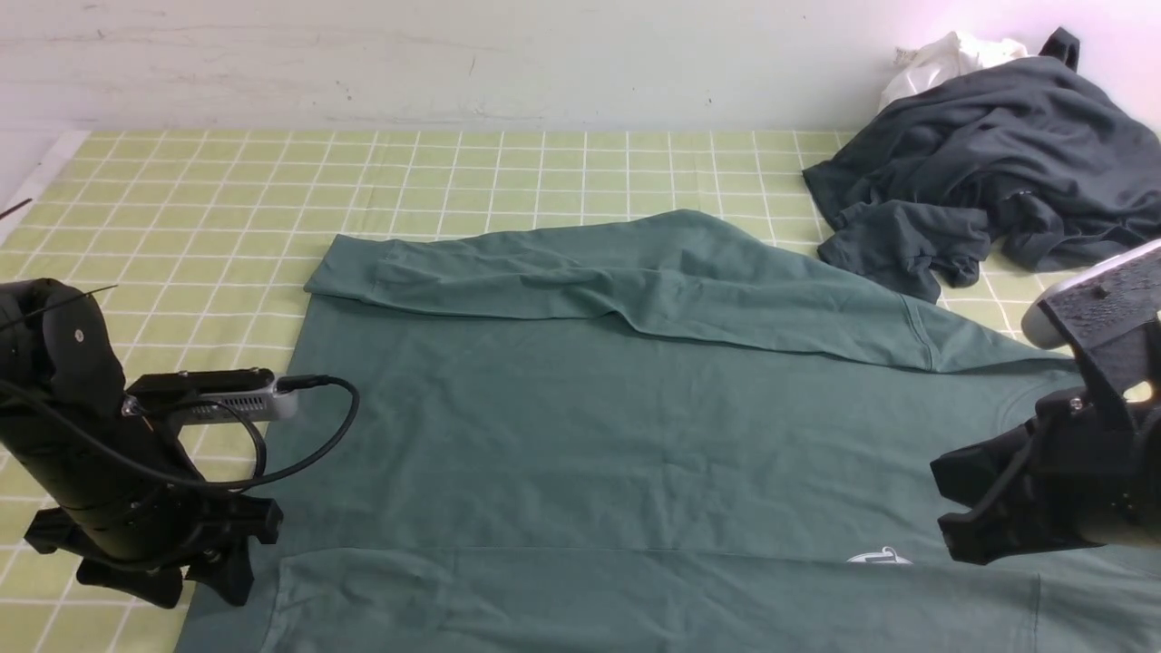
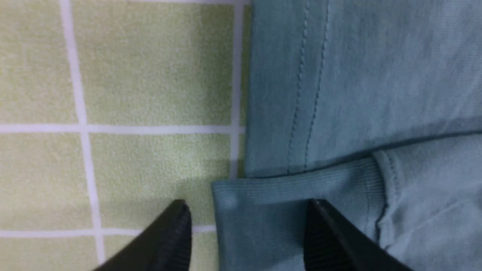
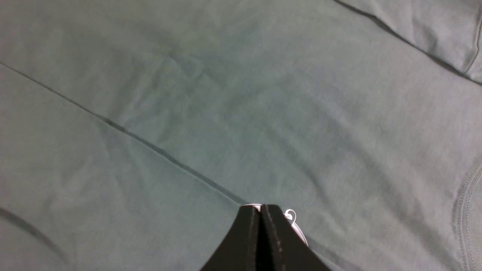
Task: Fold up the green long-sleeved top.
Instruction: Use the left arm to clamp the cuff closest to it, then use the left arm to drag and place the cuff at the centered position on the left edge of the fabric
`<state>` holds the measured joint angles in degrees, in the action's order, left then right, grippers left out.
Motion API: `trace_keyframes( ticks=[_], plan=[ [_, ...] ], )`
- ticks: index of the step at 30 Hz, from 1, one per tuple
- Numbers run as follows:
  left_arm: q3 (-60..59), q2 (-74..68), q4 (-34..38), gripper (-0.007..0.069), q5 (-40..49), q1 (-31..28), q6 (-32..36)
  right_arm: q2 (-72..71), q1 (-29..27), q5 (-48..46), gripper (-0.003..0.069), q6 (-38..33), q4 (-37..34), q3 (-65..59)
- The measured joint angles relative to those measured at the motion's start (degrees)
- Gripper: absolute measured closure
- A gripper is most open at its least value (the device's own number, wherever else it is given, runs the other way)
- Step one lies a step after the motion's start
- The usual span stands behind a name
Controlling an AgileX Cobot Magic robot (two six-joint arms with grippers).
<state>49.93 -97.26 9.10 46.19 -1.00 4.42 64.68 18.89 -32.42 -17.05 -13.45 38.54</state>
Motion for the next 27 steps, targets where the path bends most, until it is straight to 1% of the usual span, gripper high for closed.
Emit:
trace_keyframes(
  ticks=[3,6,8,9,17,22,24,27],
  plan=[
    [0.00,-0.07,0.23,0.0370,0.05,0.00,0.00,0.00,0.00,0.00,0.0669,0.00,0.00,0.00],
    [0.00,-0.07,0.41,0.0522,0.05,0.00,0.02,0.00,0.00,0.00,0.0669,0.00,0.00,0.00],
    [0.00,-0.07,0.47,0.0585,0.11,0.00,0.07,0.00,0.00,0.00,0.0669,0.00,0.00,0.00],
    [0.00,-0.07,0.47,0.0601,0.11,0.00,0.21,0.00,0.00,0.00,0.0669,0.00,0.00,0.00],
    [0.42,2.84,0.61,0.0612,0.96,0.06,0.25,0.00,0.00,0.05,0.0669,0.00,0.00,0.00],
    [5.43,8.68,0.64,0.0615,1.61,1.73,3.10,0.00,0.00,0.44,0.0669,0.00,0.00,0.00],
    [8.76,10.38,0.93,0.0615,0.68,2.70,4.62,0.00,0.00,0.44,0.0669,0.00,0.00,0.00],
    [13.76,10.10,1.32,0.0615,-5.16,3.36,5.63,0.00,0.00,0.44,0.0669,-0.44,0.00,0.00]
  ],
)
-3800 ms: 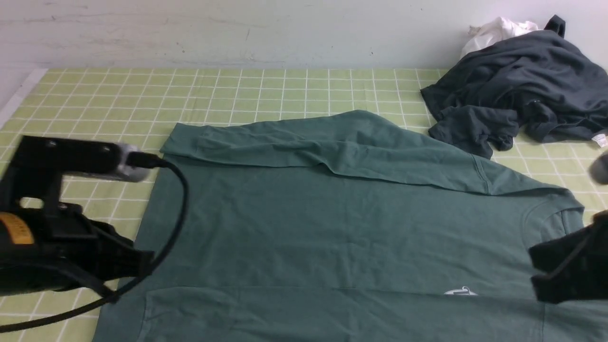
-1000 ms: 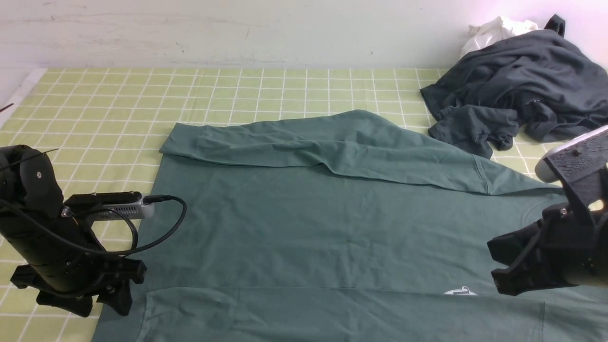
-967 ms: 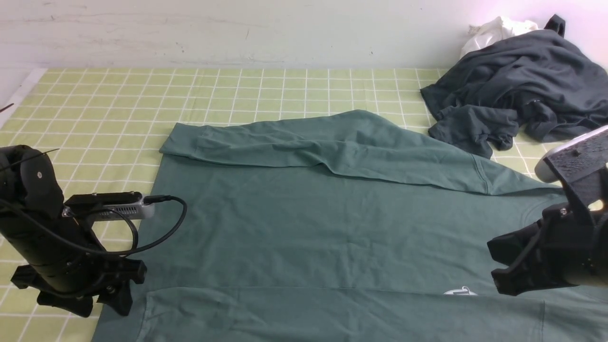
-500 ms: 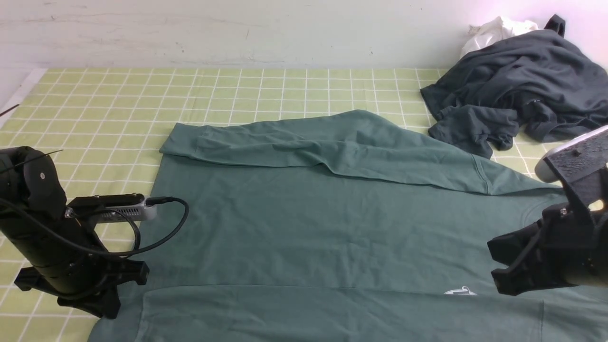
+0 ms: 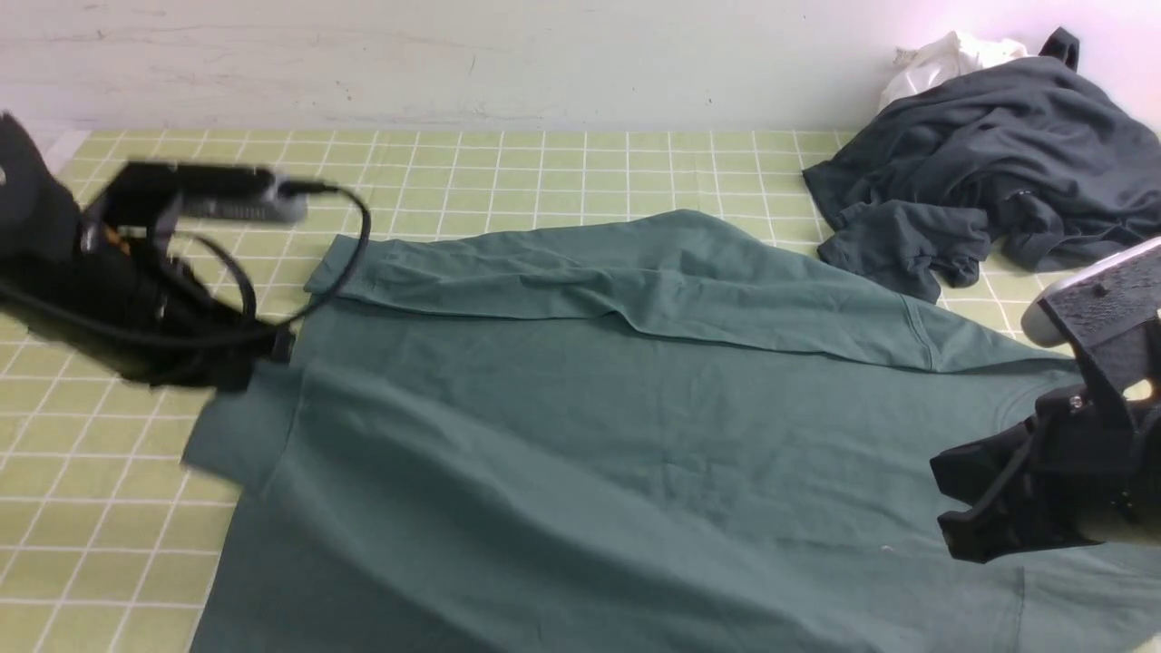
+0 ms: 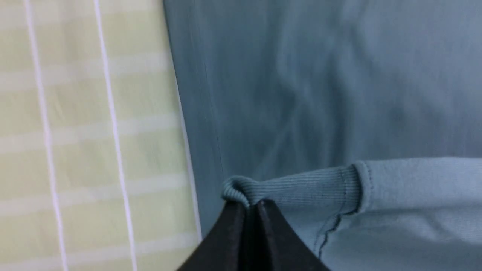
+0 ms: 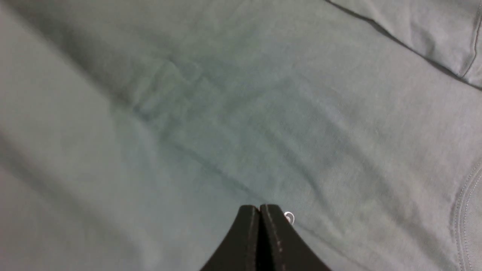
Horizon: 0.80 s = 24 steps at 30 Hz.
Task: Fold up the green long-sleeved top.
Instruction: Use the left arm to drag and place the cuff at the centered position on the left edge of the fabric, then use the left arm to clamp the cuff farthest from it
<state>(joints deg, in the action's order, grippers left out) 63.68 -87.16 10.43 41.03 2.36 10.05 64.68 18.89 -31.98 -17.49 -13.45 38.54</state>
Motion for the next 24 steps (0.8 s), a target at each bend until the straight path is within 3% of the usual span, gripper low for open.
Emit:
trace_keyframes(
  ticks=[4,10,14,19,24],
  plan=[
    [5.30,-6.06,-0.28,0.0615,-2.56,0.00,0.05,0.00,0.00,0.00,0.0669,-0.04,0.00,0.00],
    [15.19,-18.54,-1.36,0.0588,1.36,0.00,0.05,0.00,0.00,0.00,0.0669,-0.17,0.00,0.00],
    [24.20,-26.04,-3.90,0.0465,3.97,0.00,-0.09,0.00,0.00,0.00,0.0669,-0.17,0.00,0.00],
    [37.75,-34.89,-6.24,0.0257,2.59,-0.24,-2.07,0.00,0.00,0.32,0.0669,-0.17,0.00,0.00],
    [48.48,-43.57,-6.66,0.0190,2.40,-0.86,-5.38,0.00,0.00,0.70,0.0669,-0.17,0.00,0.00]
  ],
)
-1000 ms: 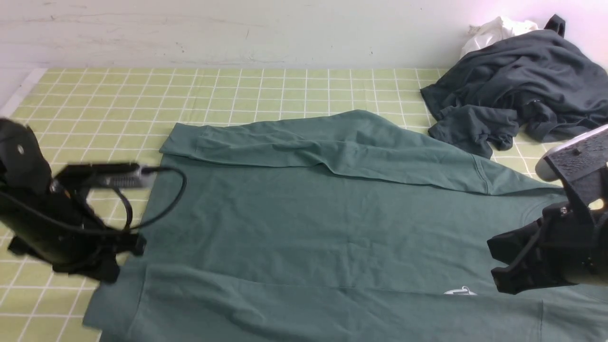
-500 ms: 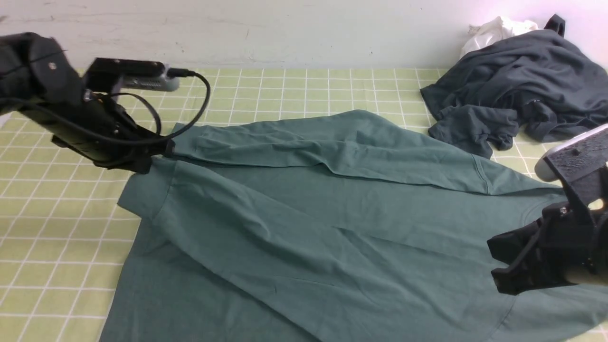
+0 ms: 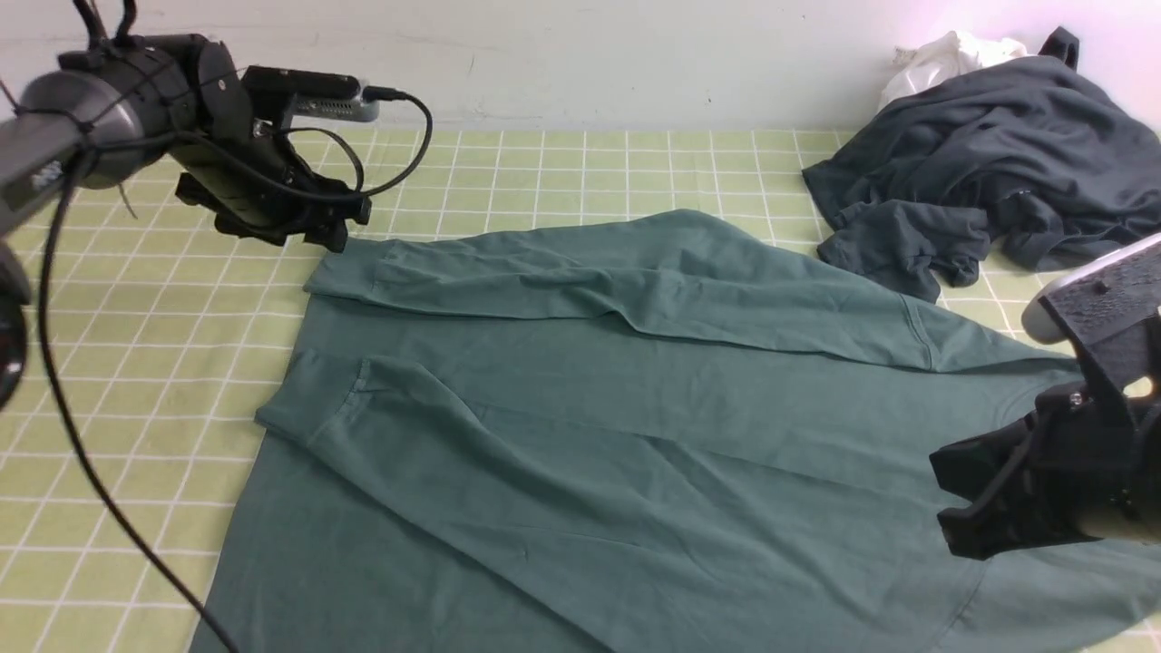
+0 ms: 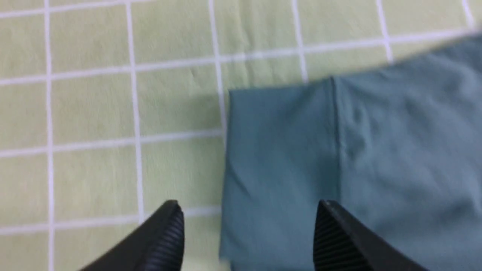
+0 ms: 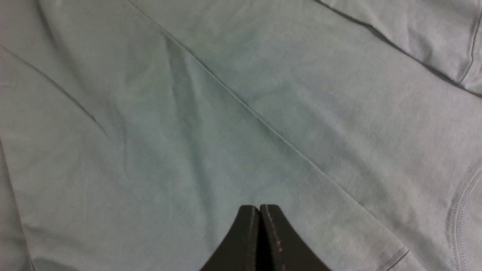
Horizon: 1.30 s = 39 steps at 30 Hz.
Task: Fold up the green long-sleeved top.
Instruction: Use the left arm to clamp the cuff farthest from it, then use the left arm to drag and drop the cuff onto the cuff closest to the left arm
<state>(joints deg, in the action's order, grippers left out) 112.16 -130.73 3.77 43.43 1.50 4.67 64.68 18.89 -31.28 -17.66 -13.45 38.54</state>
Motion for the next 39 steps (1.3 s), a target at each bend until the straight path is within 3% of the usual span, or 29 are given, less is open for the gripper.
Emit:
trace_keyframes(
  ticks=[7,15,24,31,39],
  plan=[
    [8.63,-8.69,0.06,0.0214,1.71,-0.23,-4.67,0.00,0.00,0.11,0.0669,0.00,0.00,0.00],
    [9.85,-8.75,0.44,0.0592,5.64,-0.17,-4.67,0.00,0.00,0.17,0.0669,0.00,0.00,0.00],
    [10.06,-0.90,0.39,0.0619,11.83,0.90,-0.44,0.00,0.00,0.17,0.0669,-0.01,0.00,0.00],
    [8.89,3.83,0.38,0.0619,25.98,1.59,1.53,0.00,0.00,-0.17,0.0669,-0.01,0.00,0.00],
    [-15.11,24.28,0.13,0.0619,26.42,2.65,2.18,0.00,0.00,-2.90,0.0669,-0.01,0.24,0.00]
  ],
)
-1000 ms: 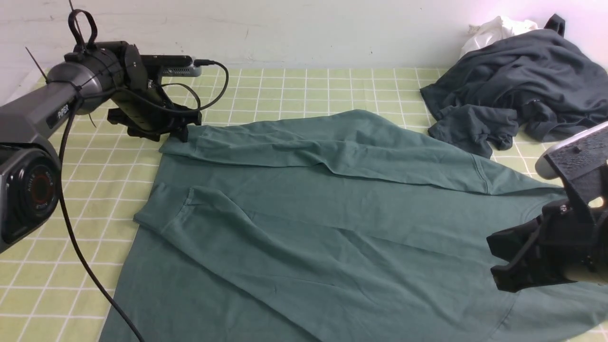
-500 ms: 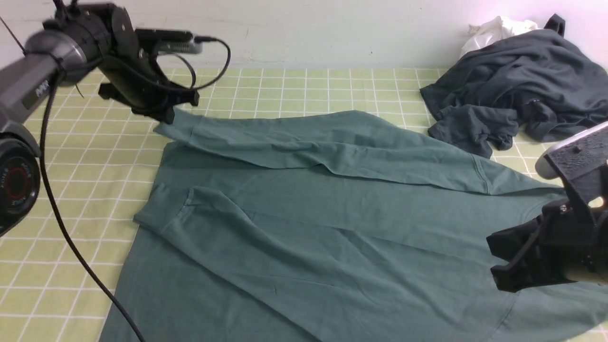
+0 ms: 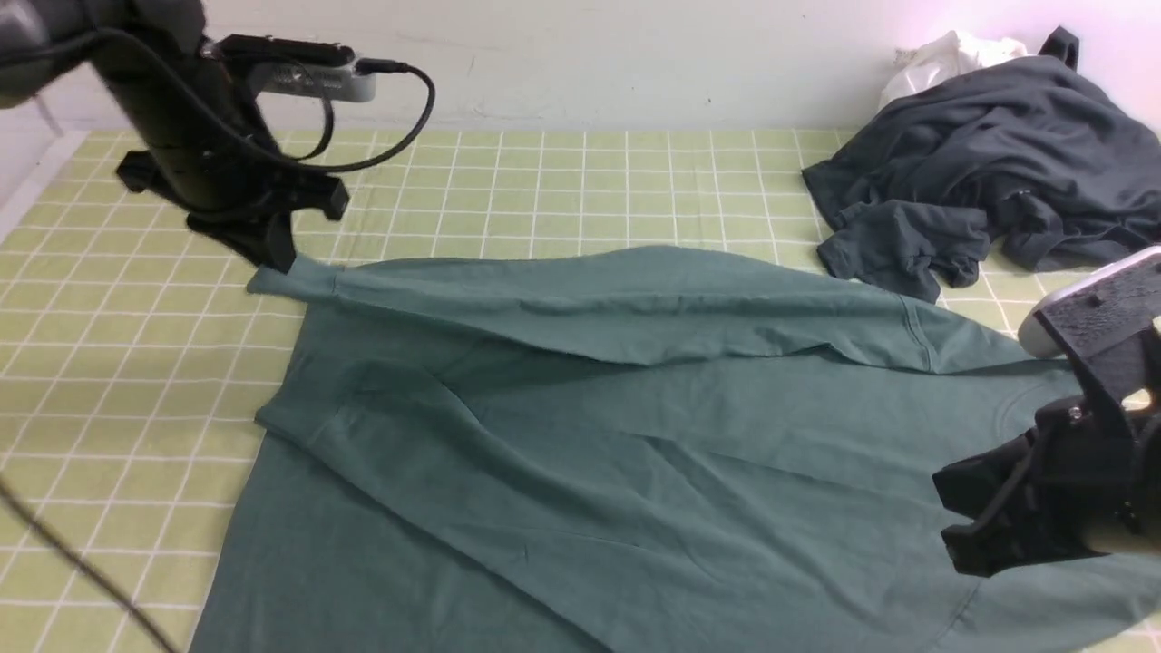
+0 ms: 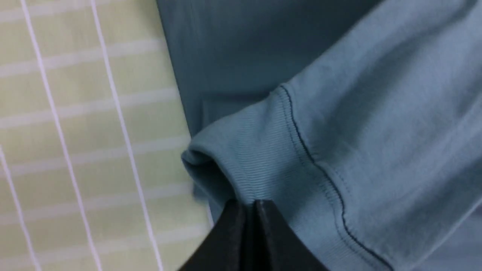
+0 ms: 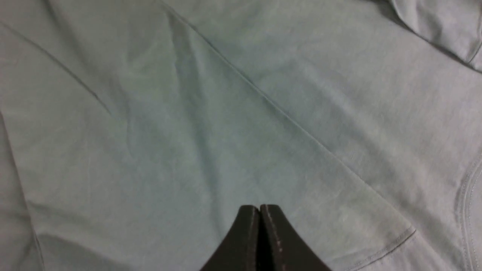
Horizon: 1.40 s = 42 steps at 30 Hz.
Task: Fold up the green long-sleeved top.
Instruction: Use the left arm to drag and drop the cuff onto the cuff closest to the left arm, then use both arms simultaneously to clamp the lower edge of the clothing fabric
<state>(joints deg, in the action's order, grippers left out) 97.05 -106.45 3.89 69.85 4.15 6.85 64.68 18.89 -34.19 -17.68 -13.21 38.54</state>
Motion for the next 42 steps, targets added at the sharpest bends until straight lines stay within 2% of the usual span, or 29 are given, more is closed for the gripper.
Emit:
trace_keyframes(
  ticks=[3,7,9,11,14,17,22,25,28,30,33,36,42],
  plan=[
    [-13.13,8.14,0.07,0.0619,-0.80,0.00,0.00,0.00,0.00,0.00,0.0669,0.00,-0.62,0.00],
    [-27.14,13.88,-0.41,0.0614,-10.46,0.00,0.05,0.00,0.00,0.00,0.0669,0.00,-2.69,0.00],
    [-29.59,14.32,-0.43,0.0605,-12.63,0.00,0.22,0.00,0.00,0.00,0.0669,0.00,-3.35,0.00],
    [-34.08,14.54,-0.48,0.0553,-15.96,0.00,1.77,0.00,0.00,-0.06,0.0669,0.00,-4.12,0.00],
    [-36.15,14.54,-0.55,0.0463,-16.39,0.00,3.24,0.00,0.00,-0.56,0.0669,-0.04,-4.23,0.00],
    [-36.43,15.16,-0.28,0.0343,-14.24,0.00,3.43,0.00,0.00,-1.17,0.0669,-0.04,-4.36,0.00],
    [-39.68,20.25,1.22,0.0248,-9.51,1.28,3.02,0.00,0.00,-1.38,0.0669,-0.04,-4.36,0.00],
    [-46.45,26.58,1.66,0.0239,-10.02,6.57,7.74,0.00,0.00,-1.74,0.0669,-0.04,-4.36,0.00],
    [-55.49,30.75,1.86,0.0239,-12.39,12.61,16.08,0.00,0.00,-1.95,0.0669,-0.04,-4.36,0.00],
    [-60.80,31.65,0.72,0.0239,-16.29,16.21,22.29,0.00,0.00,-2.00,0.0669,-0.04,-4.47,0.00],
    [-66.37,31.36,-0.82,0.0239,-21.85,19.12,27.88,0.00,0.00,-2.06,0.0669,-0.04,-5.00,0.00],
    [-68.73,30.64,-1.28,0.0239,-24.91,20.05,30.26,0.00,0.00,-2.06,0.0669,-0.04,-5.64,0.00],
    [-69.07,29.09,-1.43,0.0255,-27.06,20.11,30.83,0.00,0.00,-2.10,0.0669,-0.04,-6.30,0.00]
  ],
)
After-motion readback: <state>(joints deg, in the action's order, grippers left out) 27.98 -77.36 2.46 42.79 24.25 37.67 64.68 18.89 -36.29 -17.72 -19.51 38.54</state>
